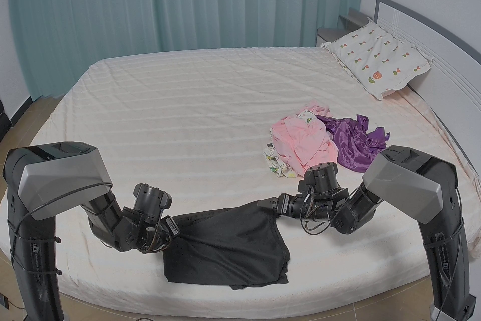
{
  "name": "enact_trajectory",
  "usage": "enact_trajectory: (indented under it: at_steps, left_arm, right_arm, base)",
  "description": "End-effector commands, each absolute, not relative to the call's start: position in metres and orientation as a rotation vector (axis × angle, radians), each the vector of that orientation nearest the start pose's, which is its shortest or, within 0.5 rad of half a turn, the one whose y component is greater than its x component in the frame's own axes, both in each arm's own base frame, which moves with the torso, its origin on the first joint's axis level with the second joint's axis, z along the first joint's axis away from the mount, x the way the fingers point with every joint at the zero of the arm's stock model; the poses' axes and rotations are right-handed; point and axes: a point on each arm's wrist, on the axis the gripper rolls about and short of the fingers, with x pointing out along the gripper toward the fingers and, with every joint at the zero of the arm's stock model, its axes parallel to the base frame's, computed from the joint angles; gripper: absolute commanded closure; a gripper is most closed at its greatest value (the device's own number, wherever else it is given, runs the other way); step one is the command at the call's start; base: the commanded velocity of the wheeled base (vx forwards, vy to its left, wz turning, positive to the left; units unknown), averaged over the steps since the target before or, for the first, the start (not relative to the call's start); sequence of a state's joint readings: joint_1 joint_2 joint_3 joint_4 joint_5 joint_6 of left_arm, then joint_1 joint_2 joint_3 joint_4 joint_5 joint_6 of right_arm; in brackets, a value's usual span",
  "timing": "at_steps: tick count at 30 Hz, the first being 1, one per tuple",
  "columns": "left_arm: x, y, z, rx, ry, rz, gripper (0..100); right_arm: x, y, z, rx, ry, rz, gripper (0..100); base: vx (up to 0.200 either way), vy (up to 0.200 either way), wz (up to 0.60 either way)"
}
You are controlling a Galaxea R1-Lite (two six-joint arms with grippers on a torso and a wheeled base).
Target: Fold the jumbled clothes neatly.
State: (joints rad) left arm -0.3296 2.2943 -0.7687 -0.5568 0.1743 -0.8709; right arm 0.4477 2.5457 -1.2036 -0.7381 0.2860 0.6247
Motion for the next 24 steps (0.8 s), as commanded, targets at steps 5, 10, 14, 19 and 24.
enact_trajectory:
  at_steps: [5, 10, 14, 19, 24]
  left_arm:
    - [0.322, -0.106, -0.030, -0.568, 0.921, 0.273, 100]
    - [0.322, -0.106, -0.029, -0.579, 0.919, 0.277, 100]
    - [0.322, -0.106, -0.029, -0.580, 0.919, 0.278, 100]
    - [0.322, -0.106, -0.029, -0.581, 0.918, 0.280, 100]
    - [0.322, -0.106, -0.029, -0.581, 0.918, 0.280, 100]
  right_arm:
    - [0.410, 0.206, -0.046, 0.508, 0.840, 0.491, 100]
    - [0.418, 0.196, -0.044, 0.511, 0.812, 0.427, 100]
    - [0.421, 0.187, -0.046, 0.517, 0.800, 0.389, 100]
    - [0.425, 0.187, -0.043, 0.528, 0.757, 0.384, 100]
    - [0.428, 0.187, -0.047, 0.530, 0.713, 0.382, 100]
  base:
    - [0.000, 0.000, 0.00]
    - [0.000, 0.000, 0.00]
    - [0.000, 0.000, 0.00]
    - [0.000, 0.000, 0.00]
    - [0.000, 0.000, 0.00]
